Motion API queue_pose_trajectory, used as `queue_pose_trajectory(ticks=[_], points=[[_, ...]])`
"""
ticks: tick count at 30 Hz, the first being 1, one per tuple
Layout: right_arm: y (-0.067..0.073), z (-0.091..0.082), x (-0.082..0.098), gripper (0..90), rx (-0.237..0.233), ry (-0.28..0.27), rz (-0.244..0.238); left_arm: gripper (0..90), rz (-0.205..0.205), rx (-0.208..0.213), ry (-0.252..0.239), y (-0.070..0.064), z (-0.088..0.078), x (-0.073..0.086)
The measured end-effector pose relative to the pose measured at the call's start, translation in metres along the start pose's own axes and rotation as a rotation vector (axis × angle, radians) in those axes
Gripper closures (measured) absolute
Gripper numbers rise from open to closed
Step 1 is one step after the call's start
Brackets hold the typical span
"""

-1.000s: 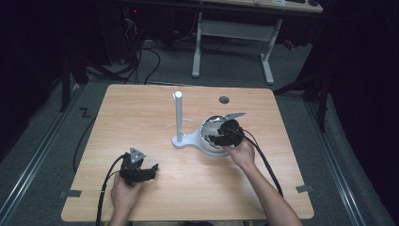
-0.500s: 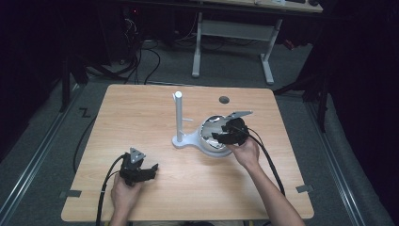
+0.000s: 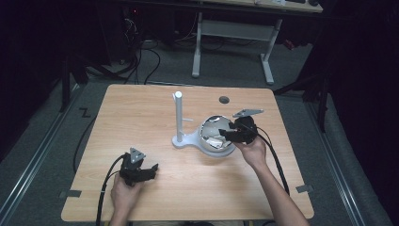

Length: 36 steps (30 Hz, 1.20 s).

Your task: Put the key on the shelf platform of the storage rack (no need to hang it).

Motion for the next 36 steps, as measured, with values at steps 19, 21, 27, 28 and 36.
queue_pose_trajectory(ticks=[19, 21, 27, 28, 36], points=[[-0.019, -0.019, 0.012, 44.5, 0.002, -0.017, 0.045, 22.8, 0.000, -0.001, -0.001, 0.000, 0.000, 0.000], [-0.023, -0.022, 0.012, 44.5, 0.006, -0.026, 0.053, 22.8, 0.001, -0.001, 0.000, 0.000, 0.000, 0.000], [-0.030, -0.029, 0.018, 46.3, 0.028, -0.058, 0.082, 22.7, 0.001, -0.001, -0.001, 0.000, 0.000, 0.000], [-0.031, -0.030, 0.020, 46.3, 0.032, -0.058, 0.088, 22.7, 0.001, -0.001, -0.001, 0.000, 0.000, 0.000], [-0.043, -0.039, 0.025, 46.3, 0.056, -0.064, 0.109, 22.8, 0.002, -0.001, -0.001, 0.000, 0.000, 0.000]])
Point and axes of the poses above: each handheld gripper's, and its own axes: z roughly forward along the jaws, x roughly out of its underside, y roughly to its left, the point moved 1 cm from there along z, roughly forward along the jaws, and after that the axes turned 14 degrees about x, right-handed, at the moved point
